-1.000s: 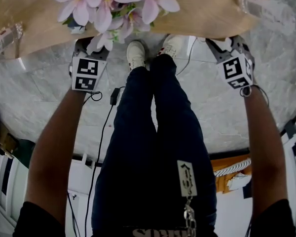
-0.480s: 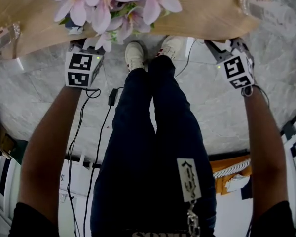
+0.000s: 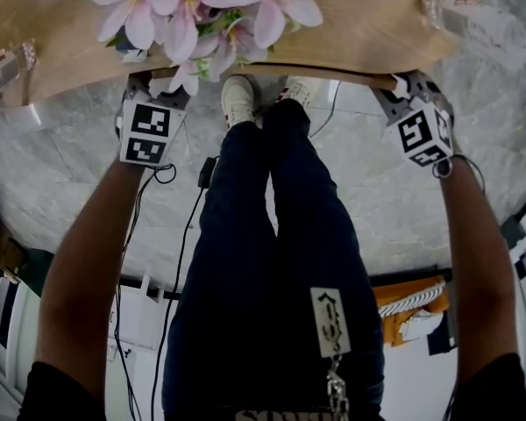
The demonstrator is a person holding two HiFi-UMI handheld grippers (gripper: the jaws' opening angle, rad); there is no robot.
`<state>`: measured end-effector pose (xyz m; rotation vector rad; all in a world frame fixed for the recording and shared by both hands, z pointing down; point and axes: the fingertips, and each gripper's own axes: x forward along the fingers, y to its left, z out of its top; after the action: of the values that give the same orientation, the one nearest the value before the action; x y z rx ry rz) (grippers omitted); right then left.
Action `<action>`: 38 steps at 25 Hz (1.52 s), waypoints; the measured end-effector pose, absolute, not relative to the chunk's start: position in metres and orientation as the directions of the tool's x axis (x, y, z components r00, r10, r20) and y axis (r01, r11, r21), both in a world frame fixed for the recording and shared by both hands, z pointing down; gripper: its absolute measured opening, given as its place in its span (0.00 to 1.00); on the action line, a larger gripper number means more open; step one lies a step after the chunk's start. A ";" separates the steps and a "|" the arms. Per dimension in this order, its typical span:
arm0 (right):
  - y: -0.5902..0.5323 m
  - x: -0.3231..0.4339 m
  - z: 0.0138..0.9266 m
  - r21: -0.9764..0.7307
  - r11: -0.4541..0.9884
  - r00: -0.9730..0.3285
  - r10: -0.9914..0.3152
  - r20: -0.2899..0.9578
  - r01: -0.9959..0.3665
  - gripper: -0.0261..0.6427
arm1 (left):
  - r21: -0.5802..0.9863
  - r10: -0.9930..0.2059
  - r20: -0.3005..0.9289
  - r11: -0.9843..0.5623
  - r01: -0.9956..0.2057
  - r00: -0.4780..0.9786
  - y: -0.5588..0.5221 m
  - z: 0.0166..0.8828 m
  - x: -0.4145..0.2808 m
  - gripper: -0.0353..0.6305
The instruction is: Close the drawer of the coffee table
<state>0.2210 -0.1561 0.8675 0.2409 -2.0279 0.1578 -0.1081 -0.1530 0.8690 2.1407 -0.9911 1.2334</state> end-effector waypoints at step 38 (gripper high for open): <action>-0.073 0.222 0.871 -0.094 0.924 -0.404 -0.070 0.912 -0.372 0.25 | -0.020 -0.299 0.931 -0.616 -0.788 0.211 -0.071 0.874 -0.117 0.34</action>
<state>0.2222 -0.0726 0.8712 0.3195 -1.9711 0.3405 -0.1171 -0.0714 0.8744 2.0264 -1.0046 1.3959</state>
